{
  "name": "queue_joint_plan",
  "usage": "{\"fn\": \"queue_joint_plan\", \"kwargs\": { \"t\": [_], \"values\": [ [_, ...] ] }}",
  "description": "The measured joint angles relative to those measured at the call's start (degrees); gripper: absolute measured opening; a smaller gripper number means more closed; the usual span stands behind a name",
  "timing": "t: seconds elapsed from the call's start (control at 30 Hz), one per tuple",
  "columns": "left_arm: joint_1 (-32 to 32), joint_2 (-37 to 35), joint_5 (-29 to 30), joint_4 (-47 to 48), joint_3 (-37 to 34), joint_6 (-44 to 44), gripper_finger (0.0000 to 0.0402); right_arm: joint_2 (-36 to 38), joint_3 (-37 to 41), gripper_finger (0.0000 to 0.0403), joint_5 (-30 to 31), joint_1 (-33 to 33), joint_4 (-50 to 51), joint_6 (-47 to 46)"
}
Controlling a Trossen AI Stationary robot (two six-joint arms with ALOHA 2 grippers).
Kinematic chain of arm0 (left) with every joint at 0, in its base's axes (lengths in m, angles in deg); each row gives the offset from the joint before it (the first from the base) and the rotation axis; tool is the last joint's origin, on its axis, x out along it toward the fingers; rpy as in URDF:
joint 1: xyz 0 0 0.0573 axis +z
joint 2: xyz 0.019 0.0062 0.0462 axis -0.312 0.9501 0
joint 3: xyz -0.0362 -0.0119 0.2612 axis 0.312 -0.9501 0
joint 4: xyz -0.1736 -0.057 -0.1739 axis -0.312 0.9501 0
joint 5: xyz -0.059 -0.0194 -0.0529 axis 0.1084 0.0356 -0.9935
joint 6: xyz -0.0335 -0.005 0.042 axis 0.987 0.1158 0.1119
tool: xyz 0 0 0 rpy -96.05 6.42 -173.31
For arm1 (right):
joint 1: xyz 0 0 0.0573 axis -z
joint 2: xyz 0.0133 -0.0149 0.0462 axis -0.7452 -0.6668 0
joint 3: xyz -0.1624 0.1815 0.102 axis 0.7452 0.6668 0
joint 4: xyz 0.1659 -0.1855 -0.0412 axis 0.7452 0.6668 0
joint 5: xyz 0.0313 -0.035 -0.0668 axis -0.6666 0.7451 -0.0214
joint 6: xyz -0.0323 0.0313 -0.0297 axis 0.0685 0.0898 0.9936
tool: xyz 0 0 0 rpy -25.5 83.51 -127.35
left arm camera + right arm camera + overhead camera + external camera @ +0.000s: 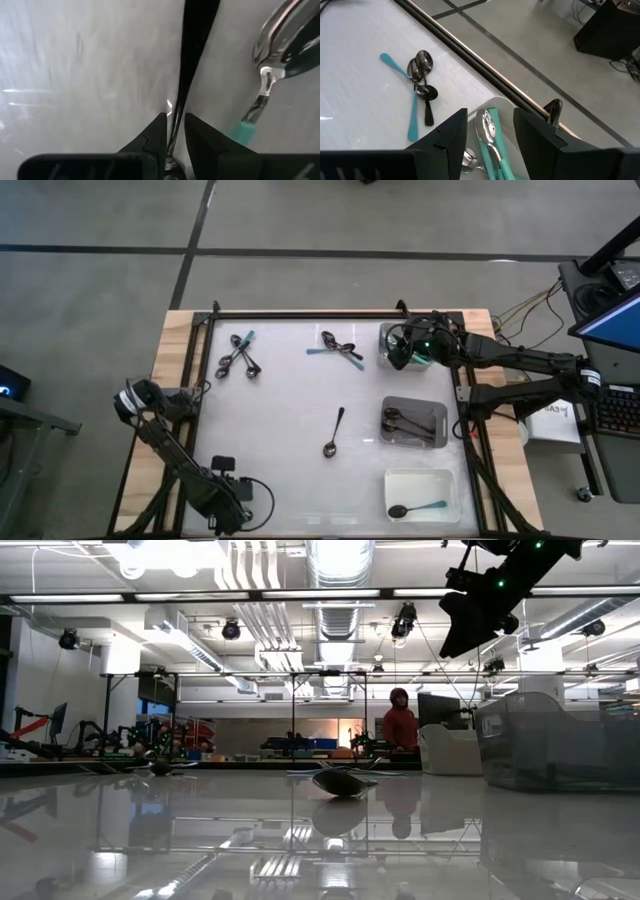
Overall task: Sort silverware by color (type)
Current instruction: Put the black spoon into the black bin
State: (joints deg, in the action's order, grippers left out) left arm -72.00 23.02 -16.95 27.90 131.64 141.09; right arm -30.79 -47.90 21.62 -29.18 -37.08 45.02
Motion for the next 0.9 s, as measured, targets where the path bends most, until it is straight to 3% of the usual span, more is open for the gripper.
{"fn": "queue_joint_plan", "kwargs": {
  "t": [0.27, 0.47, 0.6, 0.9],
  "values": [
    [0.1, -0.3, -0.4, -3.9, -3.3, 5.1, 0.0046, 0.0, 0.0, 0.0153, 0.0, 0.0, 0.7, -0.6],
    [0.1, -0.2, -0.4, -3.2, -1.8, 11.0, 0.0006, 0.0, 0.0, 0.0153, 0.0, 0.0, 1.8, -1.5],
    [0.0, -0.5, 0.3, -1.6, -0.8, 13.7, 0.0003, 0.0, 0.0, 0.0153, 0.0, 0.0, 1.7, -1.5],
    [2.8, -0.5, 7.9, 7.1, -0.3, 14.4, 0.0001, 0.0, 0.0, 0.0153, 0.0, 0.0, 1.7, -2.6]
  ]
}}
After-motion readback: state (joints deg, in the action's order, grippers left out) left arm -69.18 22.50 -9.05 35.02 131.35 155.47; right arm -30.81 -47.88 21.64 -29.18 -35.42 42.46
